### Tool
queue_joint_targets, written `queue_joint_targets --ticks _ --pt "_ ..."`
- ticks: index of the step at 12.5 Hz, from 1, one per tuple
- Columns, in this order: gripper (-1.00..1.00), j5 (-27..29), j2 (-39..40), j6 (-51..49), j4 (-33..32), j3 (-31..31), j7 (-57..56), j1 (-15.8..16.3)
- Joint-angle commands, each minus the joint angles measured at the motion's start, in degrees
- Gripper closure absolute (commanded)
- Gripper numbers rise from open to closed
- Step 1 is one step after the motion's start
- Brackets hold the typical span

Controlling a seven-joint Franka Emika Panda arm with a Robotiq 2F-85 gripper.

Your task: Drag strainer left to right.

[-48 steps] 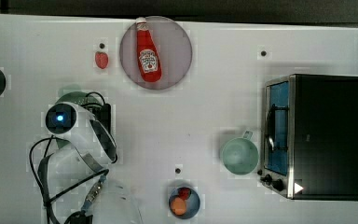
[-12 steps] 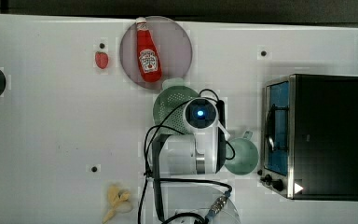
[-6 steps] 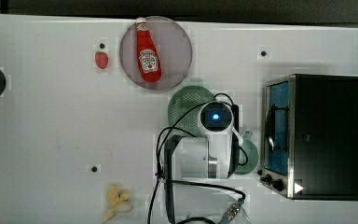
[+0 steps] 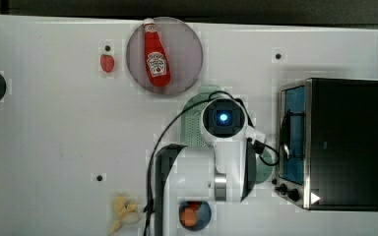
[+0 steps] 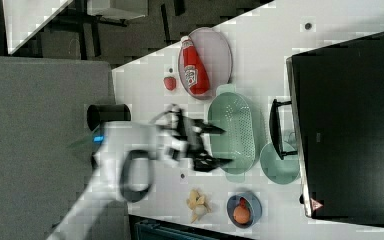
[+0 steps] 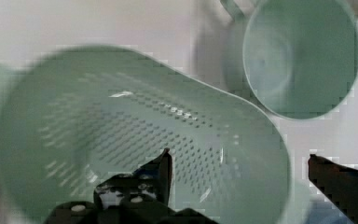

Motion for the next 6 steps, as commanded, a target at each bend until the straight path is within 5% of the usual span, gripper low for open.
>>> queue_joint_targets --ticks 1,6 --pt "-1.0 4.3 -10.3 -10.2 8.3 2.7 -9.2 -0.3" --pt "-1.0 7.9 -17.2 -30.8 19.9 3.5 -21.6 -0.3"
